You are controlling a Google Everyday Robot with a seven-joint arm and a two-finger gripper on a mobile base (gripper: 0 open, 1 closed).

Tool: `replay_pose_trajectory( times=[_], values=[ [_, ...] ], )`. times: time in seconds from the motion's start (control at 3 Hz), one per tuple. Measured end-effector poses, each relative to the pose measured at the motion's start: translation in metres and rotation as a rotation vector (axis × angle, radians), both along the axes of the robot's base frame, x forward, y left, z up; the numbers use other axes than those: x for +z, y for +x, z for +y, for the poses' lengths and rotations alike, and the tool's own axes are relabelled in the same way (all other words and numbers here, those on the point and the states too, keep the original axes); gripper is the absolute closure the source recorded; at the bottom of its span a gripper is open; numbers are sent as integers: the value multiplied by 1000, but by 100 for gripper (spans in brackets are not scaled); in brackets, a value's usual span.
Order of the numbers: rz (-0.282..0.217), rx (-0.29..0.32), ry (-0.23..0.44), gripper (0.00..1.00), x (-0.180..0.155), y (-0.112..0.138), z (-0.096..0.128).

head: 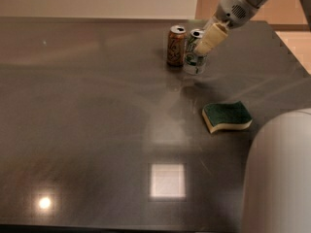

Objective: Move 7up can near orange can

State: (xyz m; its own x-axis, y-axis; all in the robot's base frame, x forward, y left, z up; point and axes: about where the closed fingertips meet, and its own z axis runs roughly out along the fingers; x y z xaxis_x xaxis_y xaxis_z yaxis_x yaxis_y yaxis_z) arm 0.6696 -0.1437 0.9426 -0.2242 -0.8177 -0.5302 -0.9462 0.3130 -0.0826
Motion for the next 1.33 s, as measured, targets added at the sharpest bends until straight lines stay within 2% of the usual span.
replay_pose_trajectory(
  times=[0.33, 0.67, 1.33],
  values=[
    [1, -69, 17, 100, -16, 27, -16],
    [-31, -128, 39, 82, -20, 46, -30],
    [-14, -160, -6, 35, -38, 59, -44]
  ],
)
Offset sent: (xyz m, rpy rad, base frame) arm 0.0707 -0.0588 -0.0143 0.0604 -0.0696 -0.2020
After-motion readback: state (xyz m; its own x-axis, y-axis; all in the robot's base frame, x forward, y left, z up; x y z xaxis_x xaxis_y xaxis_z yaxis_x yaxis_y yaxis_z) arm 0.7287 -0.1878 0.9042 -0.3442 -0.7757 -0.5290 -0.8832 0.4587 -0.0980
